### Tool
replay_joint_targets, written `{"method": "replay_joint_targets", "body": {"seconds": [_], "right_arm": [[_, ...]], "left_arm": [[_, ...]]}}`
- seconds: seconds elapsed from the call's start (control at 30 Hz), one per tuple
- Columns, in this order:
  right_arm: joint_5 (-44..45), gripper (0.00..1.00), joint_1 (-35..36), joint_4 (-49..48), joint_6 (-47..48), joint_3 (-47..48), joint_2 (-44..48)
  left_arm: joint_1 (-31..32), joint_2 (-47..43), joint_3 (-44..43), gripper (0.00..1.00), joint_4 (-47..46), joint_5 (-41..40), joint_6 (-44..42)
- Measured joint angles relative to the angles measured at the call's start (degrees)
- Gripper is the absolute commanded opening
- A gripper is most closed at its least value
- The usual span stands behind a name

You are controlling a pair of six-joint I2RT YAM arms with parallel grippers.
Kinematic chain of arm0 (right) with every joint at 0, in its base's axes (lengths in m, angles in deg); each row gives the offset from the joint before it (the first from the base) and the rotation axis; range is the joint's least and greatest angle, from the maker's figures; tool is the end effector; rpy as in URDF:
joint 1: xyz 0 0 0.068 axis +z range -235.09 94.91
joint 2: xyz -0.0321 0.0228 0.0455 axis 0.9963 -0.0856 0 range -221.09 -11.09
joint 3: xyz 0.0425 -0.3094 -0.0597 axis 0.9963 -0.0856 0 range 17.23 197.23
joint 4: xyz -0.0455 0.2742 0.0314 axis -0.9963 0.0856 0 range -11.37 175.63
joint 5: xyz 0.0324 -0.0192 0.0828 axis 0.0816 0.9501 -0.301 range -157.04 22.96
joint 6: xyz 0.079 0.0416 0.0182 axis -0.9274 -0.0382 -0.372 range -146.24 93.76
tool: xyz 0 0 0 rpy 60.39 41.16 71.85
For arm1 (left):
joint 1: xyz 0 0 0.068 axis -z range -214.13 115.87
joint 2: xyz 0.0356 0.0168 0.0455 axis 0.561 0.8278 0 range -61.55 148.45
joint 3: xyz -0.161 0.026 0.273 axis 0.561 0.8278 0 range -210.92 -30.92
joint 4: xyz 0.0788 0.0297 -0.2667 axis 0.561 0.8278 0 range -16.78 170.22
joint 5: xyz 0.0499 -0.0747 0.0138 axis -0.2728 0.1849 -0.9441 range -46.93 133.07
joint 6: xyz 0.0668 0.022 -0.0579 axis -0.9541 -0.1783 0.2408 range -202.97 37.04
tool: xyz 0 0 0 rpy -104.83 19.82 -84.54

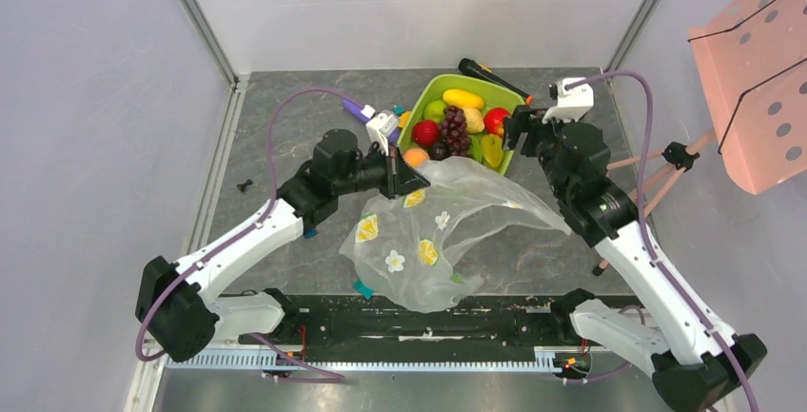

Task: Take the fake fruits out of the plastic bag
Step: Adjust the plastic bag at the center of the board.

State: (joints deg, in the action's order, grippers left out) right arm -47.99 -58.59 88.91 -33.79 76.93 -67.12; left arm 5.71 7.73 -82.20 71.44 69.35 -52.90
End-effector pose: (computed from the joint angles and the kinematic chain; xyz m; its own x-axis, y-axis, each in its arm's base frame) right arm 0.2416 0.0907 0.4304 -0.1196 0.0793 -0.9897 -0.1169 0.9888 0.0933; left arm 0.2237 -0.2337 0.3382 -0.6368 -0.0537 -0.7692 0.6723 0.4498 -0.5880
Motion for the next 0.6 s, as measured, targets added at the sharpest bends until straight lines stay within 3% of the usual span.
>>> {"method": "replay_joint_targets", "body": {"seconds": [0.27, 0.6], "right_arm": [[1.99, 0.8, 0.0, 1.36, -1.49, -6.21, 6.4], [0.28, 0.8, 0.0, 2.78, -5.03, -14.64, 11.82]], "left_arm": [[-6.97, -0.85, -6.8, 0.02, 10.56, -0.76, -3.23], [-22.27, -7.76, -7.63, 0.03, 22.56, -15.3, -3.23]]}}
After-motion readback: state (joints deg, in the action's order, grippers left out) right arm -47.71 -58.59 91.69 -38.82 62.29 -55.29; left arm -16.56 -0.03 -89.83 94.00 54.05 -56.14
